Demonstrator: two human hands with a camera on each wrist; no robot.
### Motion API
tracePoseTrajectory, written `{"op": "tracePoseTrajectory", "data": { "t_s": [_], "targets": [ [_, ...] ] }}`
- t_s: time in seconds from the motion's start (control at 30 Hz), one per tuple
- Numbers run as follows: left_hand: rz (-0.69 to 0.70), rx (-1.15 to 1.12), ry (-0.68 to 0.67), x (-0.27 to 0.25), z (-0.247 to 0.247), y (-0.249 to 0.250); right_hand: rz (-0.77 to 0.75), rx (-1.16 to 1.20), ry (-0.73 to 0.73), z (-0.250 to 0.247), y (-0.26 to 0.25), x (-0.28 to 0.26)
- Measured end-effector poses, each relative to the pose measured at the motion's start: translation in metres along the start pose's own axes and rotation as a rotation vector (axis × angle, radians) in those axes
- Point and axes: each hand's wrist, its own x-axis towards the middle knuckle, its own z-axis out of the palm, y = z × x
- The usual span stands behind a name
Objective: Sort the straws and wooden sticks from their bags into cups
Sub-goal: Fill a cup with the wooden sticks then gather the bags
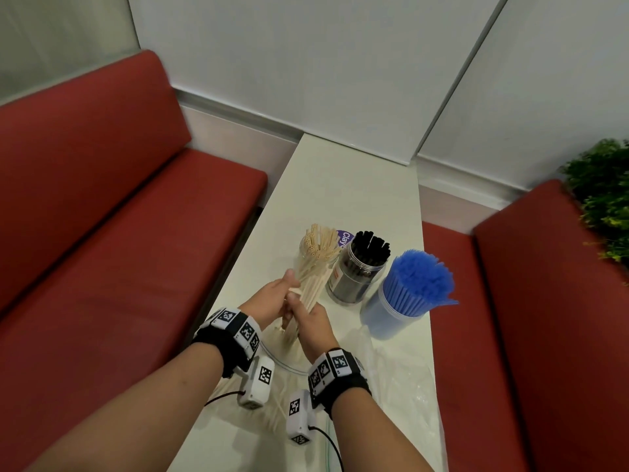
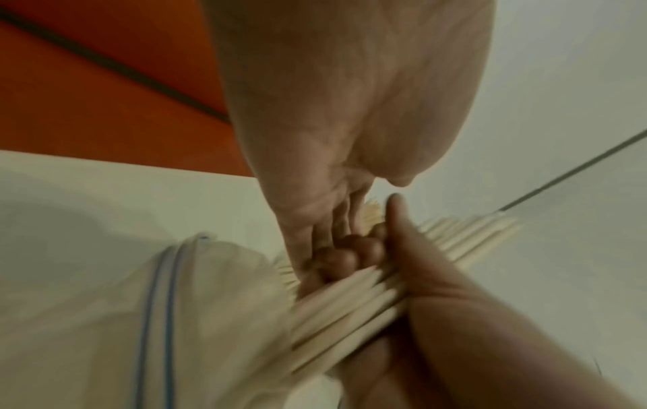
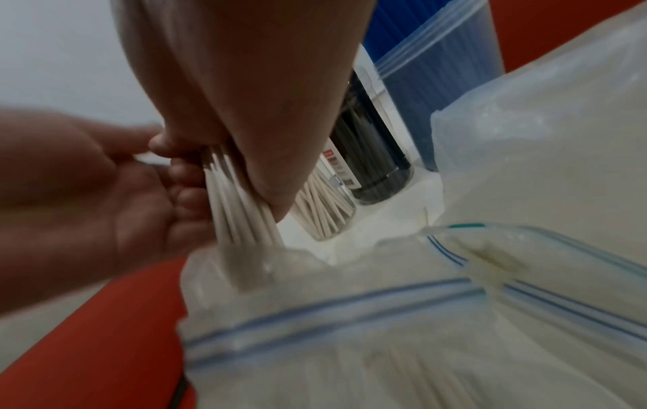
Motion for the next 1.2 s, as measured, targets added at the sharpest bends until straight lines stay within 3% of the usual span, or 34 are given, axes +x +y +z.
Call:
{"op": "tracePoseTrajectory", "data": {
  "t_s": [0.13, 0.27, 0.43, 0.53, 0.67, 0.83, 1.07, 1.2],
  "targets": [
    [-0.118, -0.048, 0.012, -0.003, -0.003, -0.007, -0.071, -0.018, 0.073, -0.005, -0.037, 0.003],
    [-0.172, -0.128, -0.01, -0.003, -0.001, -0.005, -0.247, -0.009, 0.095, 0.001, -0.088, 0.005],
    [-0.252, -0.591, -0.143, -0.007, 0.003, 0.008, -0.346, -0.066, 0.085, 0.015, -0.121, -0.003],
    [-0.188, -0.807, -0.249, -0.008, 0.002, 0.013, -0.332, -0.046, 0.072, 0.022, -0.123, -0.009],
    [-0.171, -0.817, -0.258, -0.005, 0.003, 0.013, -0.385, 0.032, 0.044, 0.023, -0.129, -0.014],
    [-0.304, -0.752, -0.234, -0.003, 0.005, 0.01, -0.353, 0.062, 0.057, 0.022, -0.135, -0.013],
    [-0.677, -0.777, -0.562, -0.007, 0.001, 0.016, -0.244, 0.115, -0.293, 0.011, -0.142, -0.014],
    [-0.703, -0.696, -0.489, -0.008, 0.006, 0.014, -0.194, 0.108, -0.294, 0.011, -0.13, -0.014]
  ]
}}
